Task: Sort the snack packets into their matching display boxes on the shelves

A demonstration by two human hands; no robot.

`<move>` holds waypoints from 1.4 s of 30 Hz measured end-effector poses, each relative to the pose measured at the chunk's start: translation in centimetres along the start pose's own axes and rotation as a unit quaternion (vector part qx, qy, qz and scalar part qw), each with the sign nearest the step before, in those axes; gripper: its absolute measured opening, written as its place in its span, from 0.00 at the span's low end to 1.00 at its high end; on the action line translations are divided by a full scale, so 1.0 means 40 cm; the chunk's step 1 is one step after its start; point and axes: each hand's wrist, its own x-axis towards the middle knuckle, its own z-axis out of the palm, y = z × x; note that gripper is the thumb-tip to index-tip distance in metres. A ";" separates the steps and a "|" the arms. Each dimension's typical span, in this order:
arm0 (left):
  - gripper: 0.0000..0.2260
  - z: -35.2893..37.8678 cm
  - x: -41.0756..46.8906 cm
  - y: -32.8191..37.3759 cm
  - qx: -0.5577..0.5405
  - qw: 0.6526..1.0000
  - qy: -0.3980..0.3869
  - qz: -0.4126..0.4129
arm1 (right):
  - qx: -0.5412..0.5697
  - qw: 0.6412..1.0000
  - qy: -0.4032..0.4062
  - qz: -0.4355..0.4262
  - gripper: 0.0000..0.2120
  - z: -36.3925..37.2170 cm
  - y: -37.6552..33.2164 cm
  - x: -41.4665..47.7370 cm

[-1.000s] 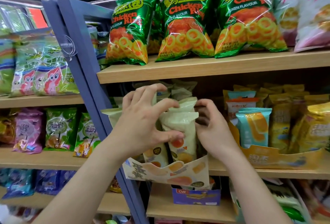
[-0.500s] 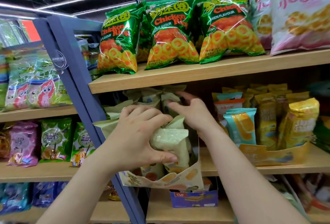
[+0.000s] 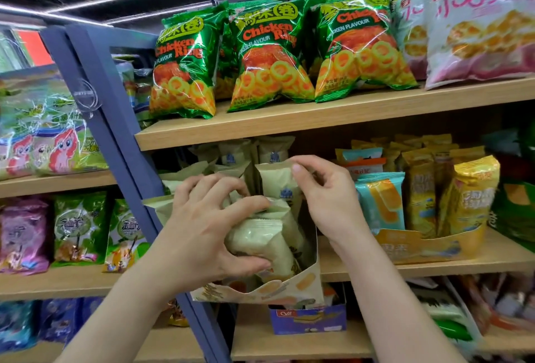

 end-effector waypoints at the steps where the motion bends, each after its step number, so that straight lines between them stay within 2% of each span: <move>1: 0.32 0.005 0.002 0.007 0.008 1.000 0.010 -0.001 | -0.005 1.000 -0.004 -0.006 0.09 0.003 -0.006 -0.005; 3: 0.33 0.017 0.013 0.021 0.019 0.999 0.027 -0.004 | -0.007 1.000 -0.023 0.000 0.08 0.012 -0.008 -0.003; 5: 0.34 0.028 0.025 0.028 0.020 0.999 0.044 -0.012 | 0.027 0.996 -0.064 0.050 0.12 0.012 -0.005 0.002; 7: 0.34 0.036 0.033 0.031 0.016 0.998 0.053 -0.029 | 0.080 0.985 -0.122 0.093 0.23 0.001 0.010 -0.004; 9: 0.35 0.044 0.044 0.033 0.015 0.997 0.052 -0.051 | 0.114 0.970 -0.195 0.088 0.36 -0.011 0.030 -0.024; 11: 0.35 0.045 0.057 0.042 0.011 0.997 0.039 -0.067 | 0.102 0.957 -0.263 0.064 0.45 -0.014 0.040 -0.044; 13: 0.35 0.039 0.071 0.049 0.001 0.997 0.017 -0.070 | 0.068 0.955 -0.284 0.046 0.52 -0.010 0.045 -0.050; 15: 0.36 0.025 0.073 0.046 -0.024 0.998 -0.004 -0.062 | 0.035 0.965 -0.258 0.037 0.55 -0.009 0.040 -0.054; 17: 0.33 0.008 0.064 0.029 -0.109 0.993 -0.001 -0.050 | -0.002 0.973 -0.230 0.026 0.54 -0.011 0.030 -0.060; 19: 0.27 -0.012 0.047 0.012 -0.253 0.965 0.013 -0.067 | -0.053 0.978 -0.201 0.025 0.53 -0.009 0.024 -0.068; 21: 0.28 -0.023 0.026 -0.006 -0.322 0.940 0.049 -0.098 | -0.090 0.982 -0.162 0.036 0.52 -0.003 0.030 -0.076; 23: 0.36 -0.024 0.004 -0.026 -0.264 0.957 0.065 -0.101 | -0.118 0.984 -0.127 0.043 0.51 0.003 0.043 -0.089; 27: 0.46 -0.012 -0.014 -0.066 -0.114 0.984 0.005 -0.136 | -0.130 0.987 -0.089 0.044 0.47 0.013 0.073 -0.141; 30: 0.46 -0.014 -0.009 -0.065 -0.005 0.991 -0.004 -0.130 | -0.164 0.983 -0.069 0.040 0.44 0.035 0.086 -0.185; 32: 0.45 -0.018 -0.007 -0.044 0.017 0.994 0.002 -0.109 | -0.182 0.982 -0.041 0.015 0.38 0.044 0.094 -0.193; 37: 0.42 0.021 -0.019 0.037 0.096 0.993 0.071 -0.021 | -0.154 0.986 0.053 -0.020 0.28 0.023 0.112 -0.153; 40: 0.43 0.039 -0.007 0.039 0.116 0.990 0.058 -0.048 | -0.181 0.979 0.077 -0.044 0.29 0.026 0.110 -0.153; 42: 0.44 0.031 -0.001 0.027 0.105 0.991 0.029 -0.076 | -0.244 0.958 0.115 -0.097 0.29 0.034 0.087 -0.169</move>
